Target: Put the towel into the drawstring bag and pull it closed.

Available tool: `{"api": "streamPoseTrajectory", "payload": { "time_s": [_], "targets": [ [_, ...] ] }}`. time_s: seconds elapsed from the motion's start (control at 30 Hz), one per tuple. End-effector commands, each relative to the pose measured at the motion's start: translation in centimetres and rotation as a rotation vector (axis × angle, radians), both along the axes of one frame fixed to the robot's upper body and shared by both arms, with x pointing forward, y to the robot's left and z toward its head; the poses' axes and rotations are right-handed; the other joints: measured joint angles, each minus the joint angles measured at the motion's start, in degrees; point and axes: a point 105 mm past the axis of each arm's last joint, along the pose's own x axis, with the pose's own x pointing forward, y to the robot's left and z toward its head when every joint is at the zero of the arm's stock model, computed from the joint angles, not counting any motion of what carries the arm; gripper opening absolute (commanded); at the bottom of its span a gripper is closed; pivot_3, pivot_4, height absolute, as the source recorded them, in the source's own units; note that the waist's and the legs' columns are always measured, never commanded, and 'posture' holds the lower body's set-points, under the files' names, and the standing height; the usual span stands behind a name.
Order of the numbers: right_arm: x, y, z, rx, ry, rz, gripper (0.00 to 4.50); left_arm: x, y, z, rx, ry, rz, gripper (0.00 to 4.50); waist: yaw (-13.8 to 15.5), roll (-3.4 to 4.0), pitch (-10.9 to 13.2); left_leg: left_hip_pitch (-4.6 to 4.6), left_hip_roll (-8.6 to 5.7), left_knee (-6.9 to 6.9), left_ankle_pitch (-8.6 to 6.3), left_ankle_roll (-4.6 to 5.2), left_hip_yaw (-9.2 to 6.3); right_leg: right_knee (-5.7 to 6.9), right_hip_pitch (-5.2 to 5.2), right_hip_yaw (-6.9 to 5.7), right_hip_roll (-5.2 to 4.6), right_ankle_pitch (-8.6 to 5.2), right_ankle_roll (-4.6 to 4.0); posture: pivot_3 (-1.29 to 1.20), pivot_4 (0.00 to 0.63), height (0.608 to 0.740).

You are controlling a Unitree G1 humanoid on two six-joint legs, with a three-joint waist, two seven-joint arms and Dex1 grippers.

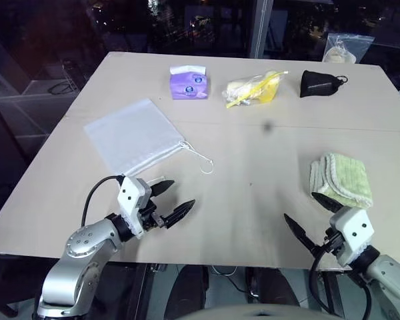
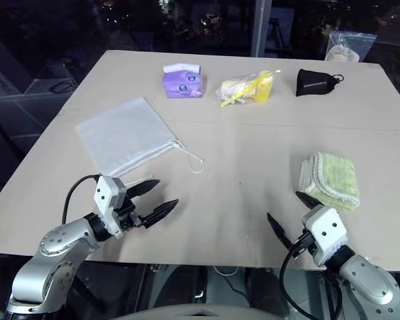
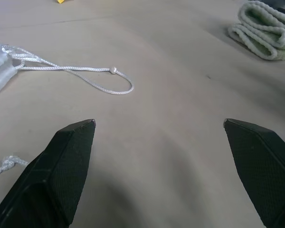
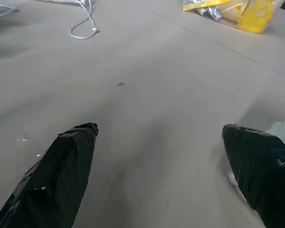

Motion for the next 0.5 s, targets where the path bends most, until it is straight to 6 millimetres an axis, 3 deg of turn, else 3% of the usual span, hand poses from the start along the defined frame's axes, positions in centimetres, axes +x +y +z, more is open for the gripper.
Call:
{"api": "streamPoseTrajectory", "payload": {
  "time_s": [0.03, 0.17, 0.23, 0.4, 0.5],
  "targets": [
    [0.0, 1.3, 2.1, 0.029, -0.1, 0.054, 4.5, 1.3, 1.0, 1.7, 0.01, -0.091, 0.095, 4.46, 0.1, 0.0, 0.0, -0.01, -0.03, -0.04, 0.0, 0.0, 0.0, 0.0, -0.01, 0.0, 0.0, -0.01, 0.01, 0.0, 0.15, 0.74],
    [0.0, 4.2, 4.7, 0.026, -0.244, 0.268, 4.5, 4.3, 4.0, 3.6, 0.089, -0.246, 0.363, 4.46, 0.0, -0.07, 0.0, -0.02, -0.18, 0.0, 0.01, 0.03, -0.07, 0.0, -0.04, 0.01, 0.18, -0.05, 0.11, 0.0, 0.15, 0.74],
    [-0.6, 5.1, 5.2, 0.065, -0.224, 0.374, 4.5, 5.2, 5.2, 3.5, 0.278, -0.289, 0.452, 4.46, 0.1, -0.06, 0.0, 0.09, -0.19, 0.06, 0.01, 0.03, -0.17, 0.03, 0.11, -0.03, 0.21, -0.04, 0.09, 0.0, 0.15, 0.74],
    [-1.4, 6.5, 5.9, 0.064, -0.202, 0.537, 4.5, 6.1, 7.5, 3.1, 0.588, -0.377, 0.541, 4.46, 0.1, -0.09, 0.0, 0.1, -0.2, 0.04, 0.01, 0.03, -0.14, 0.01, 0.16, -0.03, 0.18, -0.04, 0.08, 0.0, 0.15, 0.74],
    [-1.1, 6.8, 6.0, 0.066, -0.202, 0.546, 4.5, 6.7, 8.4, 3.0, 0.659, -0.397, 0.575, 4.46, 0.3, -0.1, 0.0, 0.1, -0.19, 0.04, 0.01, 0.03, -0.16, 0.01, 0.16, -0.05, 0.15, -0.04, 0.08, 0.0, 0.15, 0.74]
  ]
}}
